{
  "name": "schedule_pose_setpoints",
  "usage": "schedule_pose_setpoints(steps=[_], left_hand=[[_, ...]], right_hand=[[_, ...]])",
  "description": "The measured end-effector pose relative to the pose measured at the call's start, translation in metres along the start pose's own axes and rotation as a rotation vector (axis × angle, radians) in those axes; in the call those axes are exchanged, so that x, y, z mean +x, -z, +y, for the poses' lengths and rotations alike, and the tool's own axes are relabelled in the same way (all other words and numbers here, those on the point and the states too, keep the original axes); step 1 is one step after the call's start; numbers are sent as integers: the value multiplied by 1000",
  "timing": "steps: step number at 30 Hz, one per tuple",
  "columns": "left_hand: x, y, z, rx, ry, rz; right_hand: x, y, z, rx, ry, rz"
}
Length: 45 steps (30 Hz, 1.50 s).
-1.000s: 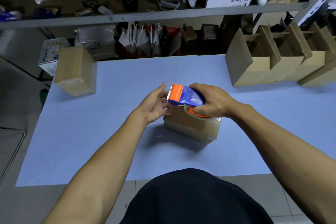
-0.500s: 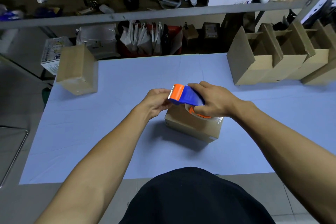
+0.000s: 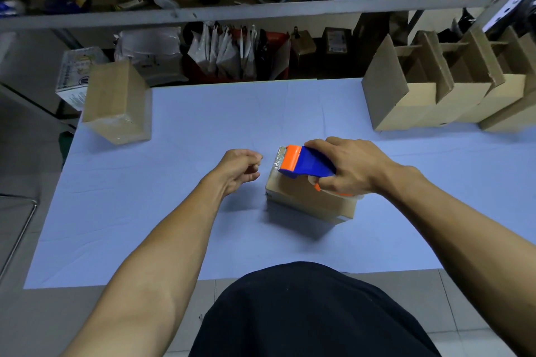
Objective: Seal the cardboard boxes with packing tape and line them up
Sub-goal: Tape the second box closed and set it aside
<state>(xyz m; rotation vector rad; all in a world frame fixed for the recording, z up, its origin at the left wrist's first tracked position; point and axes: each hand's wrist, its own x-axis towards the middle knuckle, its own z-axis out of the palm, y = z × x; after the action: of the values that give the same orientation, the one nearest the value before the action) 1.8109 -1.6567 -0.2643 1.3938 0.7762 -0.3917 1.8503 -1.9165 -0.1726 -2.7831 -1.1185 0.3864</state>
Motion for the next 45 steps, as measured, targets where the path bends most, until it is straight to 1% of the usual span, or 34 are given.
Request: schedule_pose_setpoints(steps=[2,10,14,17,19,21,22,23,24,25,26,28,30,32,35,39,45], left_hand=[[2,-4,-3,-19,11,-20],[11,-17,-16,-3,28,-3],[9,-27,-32,-33,-48,8],[6,-41,-42,-88,-100,57],[5,-44,-47,-116,-50,74],[3,-42,-49,-119,96,76],[2,-40,-51,-92,156,92],[2,-40,-54,-41,162,127],[2,-40,-55,7,113,181],[2,-40,-56,22,29,237],[0,-41,-55,-5,-59,248],[-11,-47,-47,-19,-195,133],[-18,-56,-49,102,-276,20],[-23,-63,-57,207,-339,42],[-25,-73,-62,243,-355,168],[-23,-78,-62,236,-326,232],[-19,-85,-64,74,-279,313]], right_hand=[[0,0,2,-5,-8,-6],[1,-3,2,25,-32,-6],[1,-3,1,12,-34,-8],[2,-5,2,11,-45,0],[4,-5,1,11,-43,10],[5,-5,2,4,-43,10],[5,-6,3,-1,-43,12],[4,-6,4,-6,-44,16],[3,-7,5,-7,-47,21],[3,-6,5,-7,-48,23],[3,-7,4,-6,-44,25],[6,-7,3,-9,-38,27],[9,-5,2,-14,-41,22],[10,-5,3,-14,-46,11],[7,-6,3,-29,-43,1],[4,-6,5,-71,-24,9],[-20,-7,17,-47,-18,25]])
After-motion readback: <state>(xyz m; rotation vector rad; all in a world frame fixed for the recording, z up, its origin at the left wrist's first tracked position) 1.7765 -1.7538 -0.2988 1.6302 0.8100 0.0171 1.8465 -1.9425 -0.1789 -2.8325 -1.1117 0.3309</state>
